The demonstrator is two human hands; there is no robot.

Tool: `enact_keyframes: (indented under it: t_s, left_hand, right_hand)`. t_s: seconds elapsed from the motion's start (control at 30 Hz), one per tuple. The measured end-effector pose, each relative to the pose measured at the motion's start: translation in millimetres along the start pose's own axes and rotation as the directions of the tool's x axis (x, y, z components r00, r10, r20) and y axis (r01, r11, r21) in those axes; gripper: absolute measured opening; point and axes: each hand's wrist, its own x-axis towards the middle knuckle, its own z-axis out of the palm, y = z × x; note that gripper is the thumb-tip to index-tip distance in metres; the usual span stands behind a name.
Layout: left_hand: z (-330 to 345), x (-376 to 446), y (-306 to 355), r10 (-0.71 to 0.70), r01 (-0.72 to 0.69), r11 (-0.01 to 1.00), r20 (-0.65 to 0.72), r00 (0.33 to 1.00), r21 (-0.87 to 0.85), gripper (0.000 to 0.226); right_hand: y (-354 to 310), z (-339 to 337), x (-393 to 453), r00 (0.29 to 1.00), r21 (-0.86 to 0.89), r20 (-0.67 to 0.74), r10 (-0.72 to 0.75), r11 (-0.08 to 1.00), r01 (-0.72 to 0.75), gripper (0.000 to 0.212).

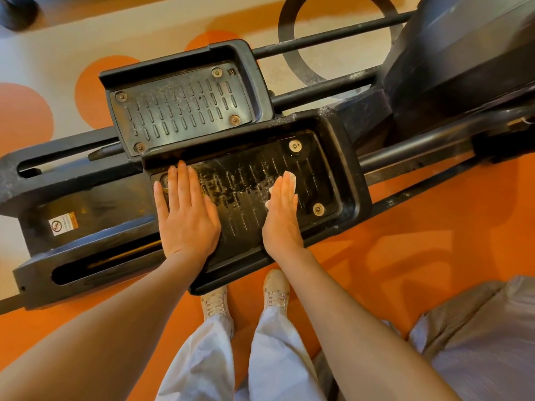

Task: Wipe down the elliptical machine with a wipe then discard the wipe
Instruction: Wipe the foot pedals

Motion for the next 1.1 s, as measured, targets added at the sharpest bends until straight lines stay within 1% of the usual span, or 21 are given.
enact_keyframes:
  t_s: [0.13,0.2,0.33,0.47,0.53,0.6,0.67,0.77,0.9,0.97,1.1]
  left_hand:
    - [-1,1,1,0.001,-0.001,1.000,0.002,1.000,-0.008,0.058]
    - [-1,1,2,0.001,-0.001,1.000,0.003,1.000,-0.008,0.057]
    - [-2,0,2,0.001,-0.001,1.000,0.004,1.000,-0.009,0.061]
    - [-2,1,2,-0.002,0.002,1.000,0.007,1.000,-0.009,0.061]
    - [-2,1,3,-0.003,0.003,1.000,0.010,1.000,-0.005,0.062]
    - [-2,1,2,-0.001,0.001,1.000,0.011,1.000,-0.005,0.062]
    - [-2,1,2,-0.001,0.001,1.000,0.009,1.000,0.000,0.062]
    - [-2,0,1,0.002,-0.002,1.000,0.009,1.000,0.000,0.063]
    - [-1,0,0,0.008,-0.008,1.000,-0.002,1.000,-0.012,0.062]
    - [-1,0,0,0.005,-0.005,1.000,-0.010,1.000,-0.017,0.062]
    - [1,0,0,0.006,-0.006,0.999,-0.018,1.000,-0.032,0.062]
  right_hand:
    - [5,-5,16,0.989,-0.030,0.005,-0.145,0.989,0.145,0.091]
    - [10,-10,19,0.981,-0.010,0.062,-0.186,0.982,0.187,0.088]
    - [31,-22,10,0.961,0.003,0.185,-0.205,0.978,0.209,0.090]
    - [47,-30,4,0.922,0.030,0.280,-0.266,0.963,0.269,0.084]
    - [47,-33,10,0.914,-0.003,0.275,-0.298,0.951,0.311,0.084]
    - [43,-34,22,0.889,-0.044,0.262,-0.376,0.915,0.400,0.082]
    - [41,-32,35,0.861,-0.036,0.238,-0.449,0.882,0.470,0.079]
    - [43,-28,44,0.855,-0.027,0.204,-0.477,0.870,0.492,0.076]
    - [59,-28,32,0.818,-0.018,0.258,-0.515,0.844,0.536,0.076]
    - [64,-29,33,0.802,-0.040,0.278,-0.529,0.828,0.560,0.077]
    - [53,-25,44,0.807,-0.052,0.219,-0.549,0.819,0.571,0.081]
